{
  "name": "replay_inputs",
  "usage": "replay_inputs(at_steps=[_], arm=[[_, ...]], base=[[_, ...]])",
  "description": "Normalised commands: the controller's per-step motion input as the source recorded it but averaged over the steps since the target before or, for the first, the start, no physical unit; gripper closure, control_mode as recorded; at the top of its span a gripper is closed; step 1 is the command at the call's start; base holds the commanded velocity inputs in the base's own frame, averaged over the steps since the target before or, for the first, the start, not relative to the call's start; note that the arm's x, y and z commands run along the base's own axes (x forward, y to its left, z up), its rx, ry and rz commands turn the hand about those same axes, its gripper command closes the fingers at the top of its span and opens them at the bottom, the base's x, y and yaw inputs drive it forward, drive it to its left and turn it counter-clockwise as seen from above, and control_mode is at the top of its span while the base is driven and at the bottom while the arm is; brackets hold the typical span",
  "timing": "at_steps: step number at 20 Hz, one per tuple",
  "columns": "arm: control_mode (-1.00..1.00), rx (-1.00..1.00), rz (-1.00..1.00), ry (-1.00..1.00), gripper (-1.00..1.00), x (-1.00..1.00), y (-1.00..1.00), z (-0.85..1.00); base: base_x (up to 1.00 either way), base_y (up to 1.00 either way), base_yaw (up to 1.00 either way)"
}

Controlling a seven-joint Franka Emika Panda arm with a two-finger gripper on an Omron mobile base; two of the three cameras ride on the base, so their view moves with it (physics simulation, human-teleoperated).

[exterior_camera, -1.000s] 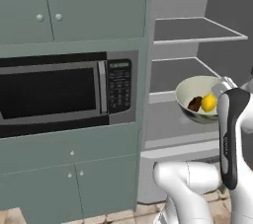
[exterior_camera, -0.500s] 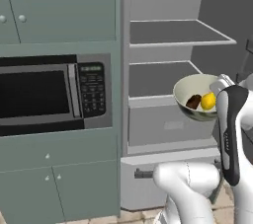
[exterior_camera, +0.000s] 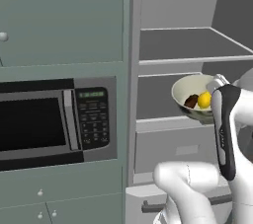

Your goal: Place the bowl with the lemon and sweet potato on the second highest shelf of the fridge. Place the bowl with the steak and chicken drumstick on the top shelf of the fridge.

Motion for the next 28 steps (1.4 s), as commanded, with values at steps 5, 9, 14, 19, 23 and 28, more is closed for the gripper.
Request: replay_inputs(at_steps=[5, 9, 14, 19, 23, 28], arm=[[-1.0, 0.03, -0.14, 0.02, 1.0, 0.64, -0.5, -0.5], [-1.0, 0.03, -0.11, 0.02, 1.0, 0.58, -0.37, -0.66], [-1.0, 0.02, -0.07, 0.0, 1.0, 0.91, -0.16, -0.21], [-1.0, 0.07, -0.01, 0.0, 1.0, 0.83, -0.13, -0.07], [-1.0, 0.06, 0.0, 0.0, 1.0, 0.73, -0.08, -0.09], [-1.0, 0.01, 0.0, 0.04, 1.0, 0.46, -0.14, -0.34]], base=[[0.0, 0.0, 0.0], [0.0, 0.0, 0.0], [0.0, 0.0, 0.0], [0.0, 0.0, 0.0], [0.0, 0.0, 0.0], [0.0, 0.0, 0.0]])
